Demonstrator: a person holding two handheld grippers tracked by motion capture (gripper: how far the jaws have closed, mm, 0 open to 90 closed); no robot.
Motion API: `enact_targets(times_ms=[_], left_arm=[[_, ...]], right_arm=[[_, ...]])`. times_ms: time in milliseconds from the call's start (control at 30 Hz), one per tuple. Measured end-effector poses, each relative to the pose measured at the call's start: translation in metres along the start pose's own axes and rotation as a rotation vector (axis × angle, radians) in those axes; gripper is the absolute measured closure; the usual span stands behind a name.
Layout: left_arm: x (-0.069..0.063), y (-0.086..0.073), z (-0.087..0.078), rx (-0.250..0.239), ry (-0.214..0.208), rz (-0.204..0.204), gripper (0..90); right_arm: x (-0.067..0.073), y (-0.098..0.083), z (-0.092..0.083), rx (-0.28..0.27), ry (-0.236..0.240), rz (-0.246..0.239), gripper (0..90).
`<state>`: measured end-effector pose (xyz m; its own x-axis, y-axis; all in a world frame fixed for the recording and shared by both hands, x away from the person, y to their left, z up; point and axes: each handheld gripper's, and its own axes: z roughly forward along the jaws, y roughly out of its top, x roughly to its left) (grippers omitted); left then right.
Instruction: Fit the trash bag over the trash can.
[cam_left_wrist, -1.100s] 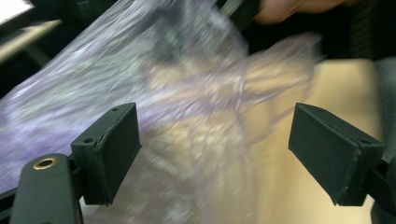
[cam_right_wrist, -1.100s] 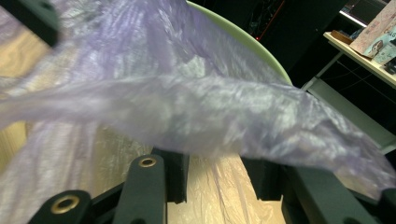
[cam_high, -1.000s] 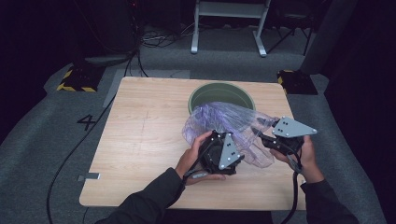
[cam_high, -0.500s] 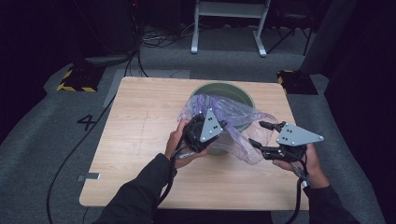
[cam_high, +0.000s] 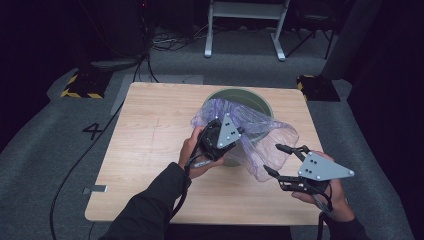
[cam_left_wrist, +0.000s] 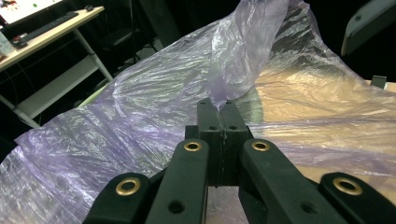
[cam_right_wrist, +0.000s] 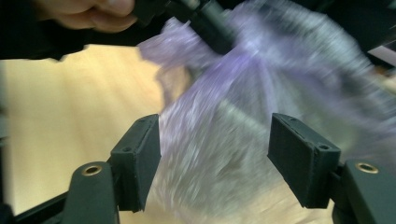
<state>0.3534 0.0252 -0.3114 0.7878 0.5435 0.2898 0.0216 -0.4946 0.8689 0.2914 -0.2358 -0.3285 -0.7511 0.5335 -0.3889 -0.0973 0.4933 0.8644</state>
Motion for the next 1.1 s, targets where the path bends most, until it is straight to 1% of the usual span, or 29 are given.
enact_targets(times_ms=[33,67,100,133,167,233,267,300,333,367,400,433,467,533,567,600,633,667,700,733,767,800,867,900,933,967,1000,1067,1100], left_arm=[[0.000,0.000,0.000,-0.003,-0.002,-0.006,89.8],[0.000,0.000,-0.001,-0.004,-0.002,-0.007,89.8],[0.000,0.000,0.000,-0.001,-0.001,-0.001,89.8],[0.000,0.000,0.000,-0.001,-0.001,-0.001,89.8],[0.000,0.000,0.002,0.001,0.000,-0.002,89.8],[0.000,0.000,0.003,-0.002,-0.004,-0.012,89.9],[0.000,0.000,0.003,-0.002,-0.004,-0.012,89.8],[0.002,0.001,0.002,-0.003,0.001,-0.004,89.8],[0.002,0.001,0.002,-0.003,0.001,-0.004,89.8],[0.007,0.002,-0.002,-0.015,0.008,-0.012,89.8],[0.011,0.003,-0.004,-0.022,0.013,-0.023,89.8],[0.011,0.003,-0.004,-0.022,0.013,-0.023,89.8],[0.015,0.003,-0.005,-0.023,0.018,-0.034,89.8],[0.026,0.003,-0.008,-0.022,0.026,-0.060,89.8],[0.041,0.003,-0.009,-0.015,0.034,-0.102,89.8],[0.048,0.003,-0.009,-0.007,0.049,-0.117,89.8],[0.055,0.003,-0.008,0.007,0.061,-0.126,89.8],[0.055,0.003,-0.008,0.007,0.061,-0.126,89.8],[0.070,0.002,-0.004,0.030,0.068,-0.150,89.8],[0.070,0.002,-0.004,0.030,0.068,-0.150,89.8],[0.083,0.001,-0.002,0.053,0.095,-0.156,89.8],[0.083,0.001,-0.002,0.053,0.095,-0.156,89.8],[0.098,0.000,0.001,0.063,0.088,-0.181,89.8],[0.112,-0.002,0.005,0.079,0.108,-0.180,89.8],[0.112,-0.002,0.005,0.079,0.108,-0.180,89.8],[0.119,-0.003,0.006,0.070,0.092,-0.204,89.8],[0.131,-0.004,0.010,0.066,0.097,-0.225,89.8],[0.136,-0.004,0.012,0.060,0.096,-0.230,89.8],[0.142,-0.004,0.016,0.058,0.093,-0.215,89.8]], right_arm=[[0.001,0.002,-0.002,-0.019,-0.015,-0.003,37.1],[0.000,0.004,-0.004,-0.046,0.014,0.036,36.4],[0.001,0.005,-0.003,-0.038,0.034,0.049,35.0],[0.001,0.005,-0.003,-0.038,0.034,0.049,35.0],[0.005,0.004,0.005,0.006,0.039,0.041,32.2],[0.010,0.000,0.014,0.047,0.045,0.048,30.3],[0.010,0.000,0.014,0.047,0.045,0.048,30.3],[0.014,-0.006,0.025,0.087,0.038,0.031,41.7],[0.014,-0.006,0.025,0.087,0.038,0.031,41.7],[0.014,-0.012,0.036,0.163,-0.010,-0.018,57.6],[0.013,-0.016,0.041,0.180,-0.023,-0.025,66.6],[0.011,-0.020,0.045,0.189,-0.011,-0.019,72.8],[0.011,-0.020,0.045,0.189,-0.011,-0.019,72.8],[0.008,-0.027,0.051,0.203,-0.007,-0.019,82.5],[0.005,-0.033,0.055,0.215,-0.004,-0.014,87.8],[0.003,-0.035,0.056,0.223,-0.010,-0.013,89.0],[0.002,-0.037,0.057,0.229,-0.006,-0.012,89.5],[0.001,-0.039,0.057,0.232,0.002,-0.011,89.7],[0.000,-0.040,0.057,0.237,0.008,-0.010,89.8],[0.000,-0.040,0.057,0.237,0.008,-0.010,89.8],[-0.002,-0.043,0.059,0.244,0.017,-0.008,90.0],[-0.002,-0.043,0.059,0.244,0.017,-0.008,90.0],[-0.005,-0.046,0.059,0.246,0.028,-0.003,90.0],[-0.007,-0.048,0.059,0.249,0.036,-0.005,90.0],[-0.007,-0.048,0.059,0.249,0.036,-0.005,90.0],[-0.008,-0.049,0.059,0.249,0.038,-0.002,90.0],[-0.012,-0.051,0.058,0.244,0.040,0.006,90.0],[-0.013,-0.052,0.057,0.245,0.040,0.003,90.0],[-0.017,-0.052,0.055,0.237,0.036,-0.001,90.0]])
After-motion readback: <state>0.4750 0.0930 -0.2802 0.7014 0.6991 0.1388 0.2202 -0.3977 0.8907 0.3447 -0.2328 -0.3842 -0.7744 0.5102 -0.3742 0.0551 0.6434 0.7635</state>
